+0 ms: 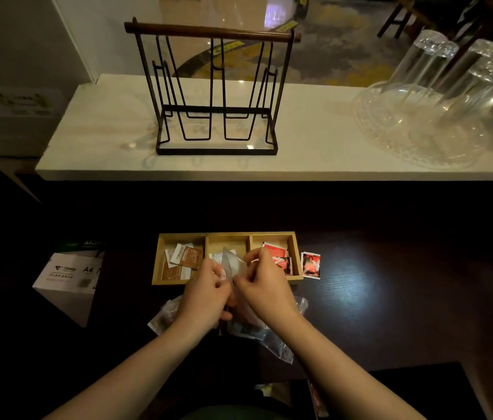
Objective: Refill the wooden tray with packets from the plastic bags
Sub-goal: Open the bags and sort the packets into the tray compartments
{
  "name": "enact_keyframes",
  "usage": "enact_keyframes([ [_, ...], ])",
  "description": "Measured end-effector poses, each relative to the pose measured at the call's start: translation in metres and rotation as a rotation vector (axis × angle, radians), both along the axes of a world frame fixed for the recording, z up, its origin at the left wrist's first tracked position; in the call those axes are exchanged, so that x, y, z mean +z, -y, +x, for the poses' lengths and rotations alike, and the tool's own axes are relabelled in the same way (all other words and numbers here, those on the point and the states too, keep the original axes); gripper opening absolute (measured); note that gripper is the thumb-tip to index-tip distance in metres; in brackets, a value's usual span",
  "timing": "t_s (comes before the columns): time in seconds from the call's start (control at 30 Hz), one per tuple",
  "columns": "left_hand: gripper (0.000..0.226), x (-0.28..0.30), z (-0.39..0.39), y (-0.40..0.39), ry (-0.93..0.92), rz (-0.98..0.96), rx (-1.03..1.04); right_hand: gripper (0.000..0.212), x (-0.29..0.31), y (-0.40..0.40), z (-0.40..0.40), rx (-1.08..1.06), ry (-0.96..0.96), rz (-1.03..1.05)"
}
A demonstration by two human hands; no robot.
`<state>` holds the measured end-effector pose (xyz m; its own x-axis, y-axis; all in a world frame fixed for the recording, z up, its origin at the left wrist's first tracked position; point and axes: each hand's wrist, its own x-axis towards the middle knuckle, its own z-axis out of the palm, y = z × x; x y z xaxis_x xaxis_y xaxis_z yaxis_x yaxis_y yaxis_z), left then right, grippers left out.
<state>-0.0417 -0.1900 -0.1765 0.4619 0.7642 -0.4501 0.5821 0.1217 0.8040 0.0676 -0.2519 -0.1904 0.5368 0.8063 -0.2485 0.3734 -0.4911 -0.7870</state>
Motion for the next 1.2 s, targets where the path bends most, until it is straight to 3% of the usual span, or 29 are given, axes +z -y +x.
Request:
enact_keyframes([
  [0.17,0.01,0.003,-0.011,-0.017,-0.078,0.156,-0.071,0.015,0.015,0.004,0.039,0.019,0.192,-0.056],
  [0.3,0.02,0.007,-0.016,-0.026,-0.168,0.231,-0.136,0.021,0.034,0.013,0.059,0.134,0.414,-0.177],
  [0.4,0.016,0.005,-0.01,-0.023,-0.16,0.251,-0.154,0.024,0.047,0.01,0.042,0.237,0.652,-0.024],
  [0.47,0.015,0.004,-0.004,-0.024,-0.114,0.228,-0.123,0.03,0.055,0.008,0.02,0.373,0.649,0.132],
  [0.57,0.02,0.003,-0.001,-0.027,-0.075,0.214,-0.078,0.053,0.049,0.008,-0.006,0.586,0.63,0.054],
  [0.63,0.021,0.001,-0.004,-0.027,-0.069,0.234,-0.086,0.06,0.04,0.006,-0.006,0.576,0.635,0.019],
  [0.83,0.016,-0.004,-0.014,-0.024,-0.029,0.304,-0.149,0.043,0.028,-0.006,-0.009,0.496,0.576,0.037],
  [0.93,0.017,-0.007,-0.019,-0.022,0.066,0.307,-0.14,0.019,0.031,-0.013,-0.008,0.508,0.593,-0.036],
  [1.0,0.019,-0.014,-0.024,-0.026,0.114,0.206,-0.035,0.012,0.041,-0.017,-0.005,0.495,0.578,-0.048],
  [1.07,0.019,-0.024,-0.032,-0.03,0.175,-0.065,0.127,0.012,0.06,-0.018,-0.002,0.513,0.514,0.045],
  [1.13,0.042,-0.035,-0.039,-0.028,0.218,-0.403,0.188,0.009,0.088,-0.021,0.0,0.566,0.4,0.216],
  [1.2,0.061,-0.044,-0.044,-0.025,0.404,-0.751,0.178,0.003,0.11,-0.024,0.005,0.576,0.259,0.365],
])
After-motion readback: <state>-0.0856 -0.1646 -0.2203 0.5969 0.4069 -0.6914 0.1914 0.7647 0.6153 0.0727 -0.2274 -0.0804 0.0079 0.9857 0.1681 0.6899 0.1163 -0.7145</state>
